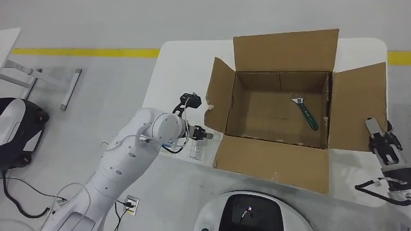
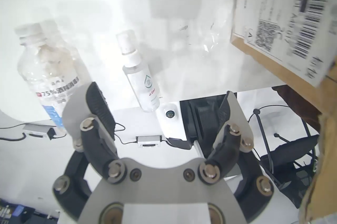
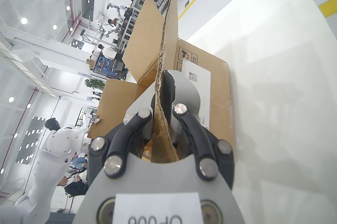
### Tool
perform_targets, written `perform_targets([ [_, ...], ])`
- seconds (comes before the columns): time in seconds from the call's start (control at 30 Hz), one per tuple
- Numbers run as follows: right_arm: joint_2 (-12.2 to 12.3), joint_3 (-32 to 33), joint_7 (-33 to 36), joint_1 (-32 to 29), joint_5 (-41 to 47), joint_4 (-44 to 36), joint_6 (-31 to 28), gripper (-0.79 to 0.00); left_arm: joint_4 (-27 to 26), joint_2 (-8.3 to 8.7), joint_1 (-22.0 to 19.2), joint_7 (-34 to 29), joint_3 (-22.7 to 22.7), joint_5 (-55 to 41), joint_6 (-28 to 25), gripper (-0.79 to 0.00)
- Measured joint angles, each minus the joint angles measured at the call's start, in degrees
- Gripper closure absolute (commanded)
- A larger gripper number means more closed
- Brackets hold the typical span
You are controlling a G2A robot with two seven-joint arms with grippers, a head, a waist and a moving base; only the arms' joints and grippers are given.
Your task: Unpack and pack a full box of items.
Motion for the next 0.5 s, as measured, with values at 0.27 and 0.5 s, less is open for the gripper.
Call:
perform_targets([
  [0.27, 0.03, -0.26, -0.01, 0.23, -0.19, -0.04, 0.01, 0.000, -12.89, 1.04, 3.64, -1.21, -10.30, -4.33, 1.03, -0.785],
  [0.5, 0.03, -0.60, -0.18, 0.22, -0.24, 0.27, -0.06, 0.000, -21.51, 1.71, 3.74, -1.82, -18.87, -8.69, -0.39, -0.785],
])
